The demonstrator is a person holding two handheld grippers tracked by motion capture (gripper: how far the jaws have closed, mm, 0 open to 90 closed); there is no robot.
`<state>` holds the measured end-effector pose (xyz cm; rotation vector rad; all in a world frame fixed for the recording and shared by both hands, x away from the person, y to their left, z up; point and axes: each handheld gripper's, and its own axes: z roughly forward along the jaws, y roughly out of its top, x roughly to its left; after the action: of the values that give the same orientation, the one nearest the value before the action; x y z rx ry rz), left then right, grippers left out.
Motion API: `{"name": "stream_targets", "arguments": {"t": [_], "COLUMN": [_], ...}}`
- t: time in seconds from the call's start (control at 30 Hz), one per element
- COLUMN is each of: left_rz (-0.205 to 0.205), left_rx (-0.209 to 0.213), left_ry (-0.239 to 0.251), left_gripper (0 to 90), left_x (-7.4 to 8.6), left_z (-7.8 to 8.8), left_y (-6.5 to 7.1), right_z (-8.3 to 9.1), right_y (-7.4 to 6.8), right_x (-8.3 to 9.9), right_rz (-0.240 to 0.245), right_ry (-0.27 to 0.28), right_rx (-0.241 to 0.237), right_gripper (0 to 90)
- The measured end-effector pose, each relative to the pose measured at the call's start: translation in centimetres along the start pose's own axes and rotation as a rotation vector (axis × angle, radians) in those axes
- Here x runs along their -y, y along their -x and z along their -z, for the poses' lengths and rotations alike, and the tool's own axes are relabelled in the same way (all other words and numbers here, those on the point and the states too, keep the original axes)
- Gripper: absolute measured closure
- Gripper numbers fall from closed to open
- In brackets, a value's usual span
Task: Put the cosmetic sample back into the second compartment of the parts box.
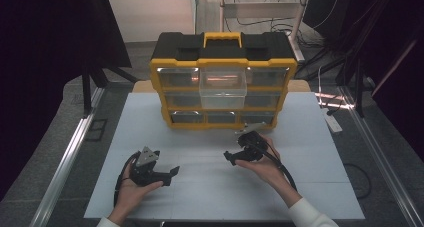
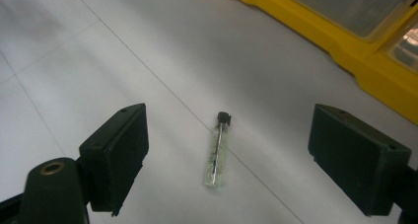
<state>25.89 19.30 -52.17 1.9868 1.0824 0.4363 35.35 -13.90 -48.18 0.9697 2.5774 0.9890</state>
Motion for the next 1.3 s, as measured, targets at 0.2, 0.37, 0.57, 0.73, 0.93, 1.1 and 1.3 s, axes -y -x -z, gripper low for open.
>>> {"name": "stream_targets", "arguments": {"t": [0.2,0.37,0.57,0.73,0.93,1.1,1.3], "left_rz": [0.0,0.0,0.0,0.001,0.0,0.001,0.001], "left_rx": [0.002,0.001,0.001,0.001,0.002,0.001,0.001], "left_ry": [0.0,0.001,0.001,0.002,0.0,0.001,0.002], "left_gripper": [7.3,7.3,7.3,7.3,7.3,7.3,7.3], "left_x": [0.0,0.0,0.0,0.0,0.0,0.0,0.0], "left_z": [-0.1,0.0,0.0,0.0,0.0,0.0,0.0], "left_y": [0.1,0.0,0.0,0.0,0.0,0.0,0.0], "right_z": [-0.7,-1.3,-2.0,-2.6,-3.1,-3.5,-3.8], "right_y": [0.2,0.2,0.1,0.3,0.3,0.3,0.1], "right_x": [0.0,-0.1,-0.1,0.0,0.1,0.1,0.2], "right_rz": [0.003,-0.002,0.007,0.008,0.015,0.008,0.025], "right_ry": [-0.032,-0.052,-0.084,-0.11,-0.129,-0.144,-0.16], "right_rx": [0.013,0.018,0.034,0.05,0.056,0.046,0.049], "right_gripper": [16.0,15.8,15.4,16.5,18.7,22.9,31.1]}}
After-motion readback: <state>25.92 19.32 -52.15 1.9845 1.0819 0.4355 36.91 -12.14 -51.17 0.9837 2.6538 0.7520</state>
